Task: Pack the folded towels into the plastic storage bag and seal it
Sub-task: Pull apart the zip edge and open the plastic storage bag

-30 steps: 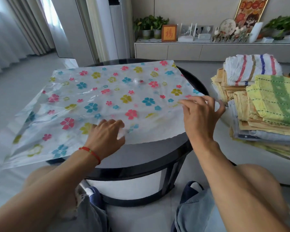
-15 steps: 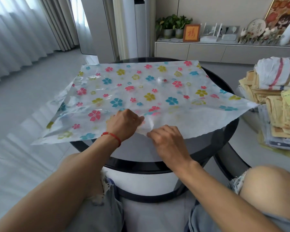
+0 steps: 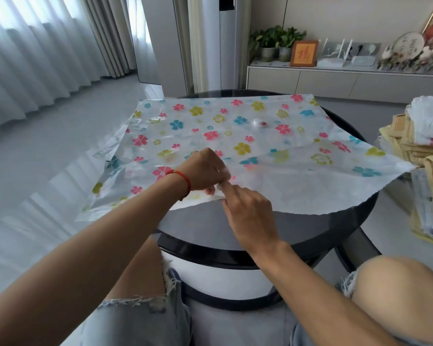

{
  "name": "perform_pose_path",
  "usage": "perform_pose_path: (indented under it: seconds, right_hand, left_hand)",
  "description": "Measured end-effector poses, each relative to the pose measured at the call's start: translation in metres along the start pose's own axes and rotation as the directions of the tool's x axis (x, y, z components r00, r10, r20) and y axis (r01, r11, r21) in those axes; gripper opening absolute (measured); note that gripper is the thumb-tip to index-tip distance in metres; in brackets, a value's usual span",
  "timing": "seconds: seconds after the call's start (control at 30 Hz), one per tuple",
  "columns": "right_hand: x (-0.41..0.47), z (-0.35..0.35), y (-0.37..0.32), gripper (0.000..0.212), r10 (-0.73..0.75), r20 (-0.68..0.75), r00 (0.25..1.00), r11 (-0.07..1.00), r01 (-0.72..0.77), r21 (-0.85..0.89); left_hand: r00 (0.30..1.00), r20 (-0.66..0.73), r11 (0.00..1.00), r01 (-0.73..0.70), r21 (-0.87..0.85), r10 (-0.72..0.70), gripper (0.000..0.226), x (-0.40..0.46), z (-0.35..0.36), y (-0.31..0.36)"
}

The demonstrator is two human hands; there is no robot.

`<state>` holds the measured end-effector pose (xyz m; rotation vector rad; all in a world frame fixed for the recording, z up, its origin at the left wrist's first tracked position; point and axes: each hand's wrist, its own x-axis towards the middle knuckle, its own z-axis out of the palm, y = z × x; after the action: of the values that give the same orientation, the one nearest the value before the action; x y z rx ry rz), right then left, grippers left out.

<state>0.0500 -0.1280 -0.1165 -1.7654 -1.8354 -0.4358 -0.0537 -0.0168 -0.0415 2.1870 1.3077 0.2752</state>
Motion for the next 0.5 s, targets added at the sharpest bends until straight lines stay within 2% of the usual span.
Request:
perform_pose_path:
  seconds: [0.1, 0.17, 0.27, 0.4, 0.5]
  right_hand:
    - [0.003, 0.003, 0.006, 0.024, -0.012, -0.070, 0.997, 1.000, 0.012, 0.003]
    - [0.003, 0.006, 0.006, 0.024, -0.024, -0.100, 0.995, 0.999, 0.028, 0.036]
    - [0.004, 0.009, 0.007, 0.028, -0.028, -0.093, 0.995, 0.994, 0.038, 0.105]
    - [-0.001, 0.006, 0.010, 0.014, -0.058, 0.082, 0.995, 0.964, 0.034, 0.263]
    - [-0.007, 0.007, 0.011, 0.008, -0.088, 0.286, 0.954, 0.974, 0.022, 0.225]
  left_hand:
    - [0.999, -0.011, 0.994, 0.047, 0.102, -0.046, 0.031, -0.006, -0.002, -0.006]
    - [0.999, -0.003, 0.982, 0.052, 0.180, -0.052, 0.034, -0.010, -0.005, -0.009]
    - [1.000, 0.016, 0.968, -0.029, 0.250, 0.026, 0.032, -0.011, -0.011, -0.009]
    - [0.997, -0.075, 0.975, 0.007, 0.221, 0.010, 0.034, 0.008, -0.028, -0.010]
    - [0.996, -0.044, 0.991, 0.082, 0.106, -0.078, 0.033, 0.019, -0.036, -0.010]
